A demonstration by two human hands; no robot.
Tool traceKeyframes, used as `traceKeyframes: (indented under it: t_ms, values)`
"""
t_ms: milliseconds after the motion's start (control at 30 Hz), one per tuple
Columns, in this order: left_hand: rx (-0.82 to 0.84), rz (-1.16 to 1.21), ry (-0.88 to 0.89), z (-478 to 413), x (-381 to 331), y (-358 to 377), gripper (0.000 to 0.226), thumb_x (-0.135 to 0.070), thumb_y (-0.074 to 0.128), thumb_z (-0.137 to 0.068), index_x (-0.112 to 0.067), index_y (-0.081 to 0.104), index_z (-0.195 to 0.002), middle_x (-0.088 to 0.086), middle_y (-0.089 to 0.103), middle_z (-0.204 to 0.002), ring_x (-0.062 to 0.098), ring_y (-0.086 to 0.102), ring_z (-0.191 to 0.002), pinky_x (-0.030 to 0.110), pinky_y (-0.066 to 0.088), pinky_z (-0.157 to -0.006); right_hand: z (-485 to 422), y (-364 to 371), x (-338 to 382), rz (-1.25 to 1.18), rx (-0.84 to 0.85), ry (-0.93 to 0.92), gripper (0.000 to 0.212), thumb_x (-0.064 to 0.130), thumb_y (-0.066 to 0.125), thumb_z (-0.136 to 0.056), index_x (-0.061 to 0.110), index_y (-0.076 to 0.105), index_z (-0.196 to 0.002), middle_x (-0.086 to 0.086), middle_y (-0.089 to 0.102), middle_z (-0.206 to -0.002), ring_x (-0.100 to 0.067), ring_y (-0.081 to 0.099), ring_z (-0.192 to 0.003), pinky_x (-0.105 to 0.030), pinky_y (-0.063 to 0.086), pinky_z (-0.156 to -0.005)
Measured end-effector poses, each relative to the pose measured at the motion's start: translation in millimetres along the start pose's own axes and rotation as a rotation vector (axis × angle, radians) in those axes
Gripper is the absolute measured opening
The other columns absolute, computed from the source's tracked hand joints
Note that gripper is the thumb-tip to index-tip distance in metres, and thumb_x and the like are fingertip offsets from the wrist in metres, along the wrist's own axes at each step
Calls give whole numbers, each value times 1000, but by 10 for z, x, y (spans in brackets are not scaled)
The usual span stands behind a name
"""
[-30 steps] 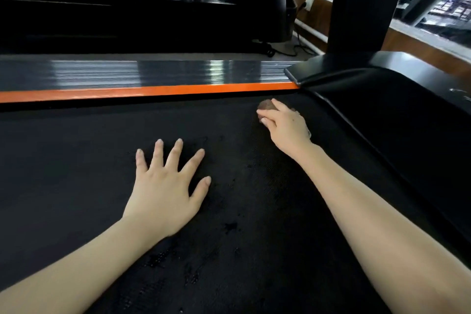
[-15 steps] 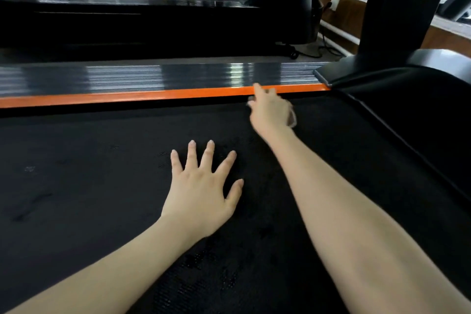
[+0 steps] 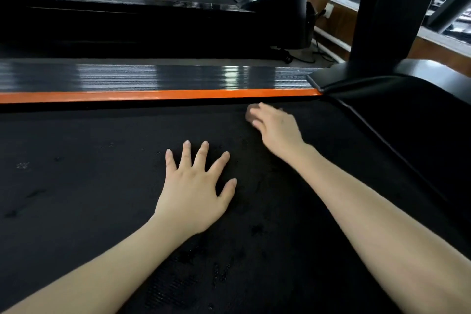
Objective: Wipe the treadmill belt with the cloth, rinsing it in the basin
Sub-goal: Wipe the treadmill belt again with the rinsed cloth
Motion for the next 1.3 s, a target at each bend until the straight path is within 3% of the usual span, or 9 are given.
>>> traceKeyframes:
  t_ms: [233,367,467,700,767,867,967,1200,1300]
  values:
    - [-9,-22,2,6,12,-2,81,-65,-9,-76,-38,14,-149,8,12,-158,37,3,-145,57,4,-114,1638,-318,219,-131,89,-447,37,25,53,-88,12,63,-121,-10,55,-134,-26,51,-124,-40,36,-108]
    - [10,-22,-9,0,25,-2,77,-67,-4,-79,-40,15,-148,7,11,-159,36,2,-145,57,3,-115,998,-382,-532,-99,-18,-43,37,14,57,-90,20,59,-127,-2,49,-141,-21,47,-129,-25,26,-108]
    - [35,-32,-7,-13,30,14,63,-63,13,-91,-39,16,-148,8,11,-159,36,2,-145,57,3,-115,934,-317,-526,-59,-74,147,34,17,55,-92,21,61,-125,1,49,-141,-21,47,-128,-28,28,-108]
    - [38,37,3,19,28,-64,59,-58,26,-94,-34,24,-148,10,19,-157,36,7,-144,55,5,-115,2317,-452,736,-134,90,-474,35,23,47,-87,13,68,-112,-9,59,-128,-29,56,-118,-45,38,-105]
    - [-43,180,7,77,28,-198,54,-49,36,-96,-28,33,-146,11,27,-154,31,13,-144,49,6,-117,2182,-501,417,-99,40,-408,33,21,48,-88,11,68,-113,-12,59,-128,-29,57,-116,-39,36,-106]
    - [-211,335,-25,351,83,-447,44,-36,41,-98,-22,45,-140,10,35,-150,28,21,-143,44,11,-117,1786,-544,-214,-95,-77,-35,32,14,55,-91,20,63,-121,-5,53,-136,-27,51,-124,-36,32,-109]
    - [-218,284,-1,792,83,-466,42,-33,39,-99,-19,48,-138,11,39,-148,29,26,-141,46,13,-116,1768,-446,-200,-84,-104,156,33,16,57,-92,26,62,-123,5,49,-141,-25,45,-129,-38,29,-112]
    - [-25,100,9,1599,113,-316,83,-60,-3,-78,-28,37,-144,8,31,-152,29,19,-143,49,8,-116,2639,-477,735,-167,89,-306,34,16,57,-86,17,66,-118,-2,53,-136,-16,46,-126,-33,28,-112]
    - [44,30,36,1820,109,-281,85,-63,-10,-76,-33,24,-148,6,19,-157,28,9,-145,49,2,-117,2598,-709,99,-66,-14,-118,34,6,62,-87,16,65,-119,-8,54,-135,-26,52,-123,-27,29,-106]
Point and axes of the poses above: each hand's wrist, its own z-axis away from the middle knuckle, its own y-axis out of the palm, x = y × z, the point moved 9 cm from there along -z, towards the middle knuckle
